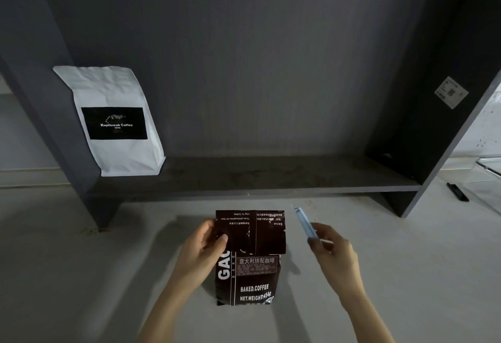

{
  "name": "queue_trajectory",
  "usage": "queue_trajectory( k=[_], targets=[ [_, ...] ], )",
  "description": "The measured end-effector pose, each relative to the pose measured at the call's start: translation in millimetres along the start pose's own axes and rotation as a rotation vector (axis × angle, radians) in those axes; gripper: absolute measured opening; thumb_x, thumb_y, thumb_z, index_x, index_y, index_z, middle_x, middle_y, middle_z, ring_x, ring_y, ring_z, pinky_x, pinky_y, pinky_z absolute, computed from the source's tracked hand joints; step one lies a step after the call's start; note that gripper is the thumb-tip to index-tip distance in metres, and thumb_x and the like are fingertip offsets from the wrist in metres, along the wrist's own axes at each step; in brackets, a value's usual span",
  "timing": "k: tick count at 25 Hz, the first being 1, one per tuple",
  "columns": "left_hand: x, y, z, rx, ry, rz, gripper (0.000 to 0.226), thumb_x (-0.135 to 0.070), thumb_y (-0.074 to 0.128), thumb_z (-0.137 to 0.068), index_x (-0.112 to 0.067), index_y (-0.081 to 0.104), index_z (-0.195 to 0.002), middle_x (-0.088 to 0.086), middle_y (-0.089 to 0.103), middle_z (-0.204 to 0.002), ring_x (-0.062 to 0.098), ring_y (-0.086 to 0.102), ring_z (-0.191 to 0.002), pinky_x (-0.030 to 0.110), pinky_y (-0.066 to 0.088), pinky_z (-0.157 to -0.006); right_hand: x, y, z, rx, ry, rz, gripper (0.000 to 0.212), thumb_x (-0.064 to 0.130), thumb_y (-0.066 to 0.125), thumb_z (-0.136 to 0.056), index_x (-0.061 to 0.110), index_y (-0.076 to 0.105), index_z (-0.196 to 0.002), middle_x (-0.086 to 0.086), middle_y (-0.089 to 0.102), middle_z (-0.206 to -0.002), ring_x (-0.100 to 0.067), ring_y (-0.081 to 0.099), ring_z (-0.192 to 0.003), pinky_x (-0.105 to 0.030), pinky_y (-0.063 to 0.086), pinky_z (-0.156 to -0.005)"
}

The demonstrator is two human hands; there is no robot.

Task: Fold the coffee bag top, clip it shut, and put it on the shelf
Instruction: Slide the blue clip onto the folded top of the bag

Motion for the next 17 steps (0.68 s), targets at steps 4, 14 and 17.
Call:
queue_trajectory(
  k=[4, 14, 17],
  targets=[
    [-11, 0, -3, -0.025, 0.055, 0.028, 0.043, -0.003, 0.059, -0.082, -0.036, 0.048, -0.107, -0.012, 0.066, -0.095, -0.006, 0.061, -0.091, 0.003, 0.045, -0.076, 35, -8, 4, -0.022, -0.182, -0.037, 0.026, 0.011, 0.056, -0.084, 0.020, 0.059, -0.107, -0.004, 0.064, -0.091, -0.002, 0.057, -0.068, -0.010, 0.039, -0.047],
    [-20, 4, 2, -0.067, 0.159, -0.158, 0.024, -0.027, 0.062, -0.076, -0.044, 0.060, -0.094, -0.018, 0.068, -0.097, -0.004, 0.059, -0.096, 0.007, 0.045, -0.080, 55, 17, 27, 0.286, -0.459, 0.103, 0.028, 0.011, 0.053, -0.081, 0.027, 0.061, -0.103, 0.004, 0.063, -0.082, -0.012, 0.055, -0.076, -0.016, 0.042, -0.056],
    [-24, 6, 3, -0.078, 0.167, -0.212, 0.023, -0.024, 0.060, -0.081, -0.046, 0.062, -0.089, -0.038, 0.063, -0.092, -0.012, 0.055, -0.094, 0.002, 0.040, -0.080, 51, 22, 30, 0.338, -0.449, 0.099, 0.027, 0.010, 0.053, -0.083, 0.025, 0.061, -0.104, 0.004, 0.061, -0.069, -0.010, 0.051, -0.060, -0.015, 0.037, -0.048]
  ],
)
Point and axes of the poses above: each hand's wrist, its own z-axis away from the middle knuckle, its own y-axis out of the palm, x = y × z, the point moved 1 cm from there along -z, towards the middle knuckle
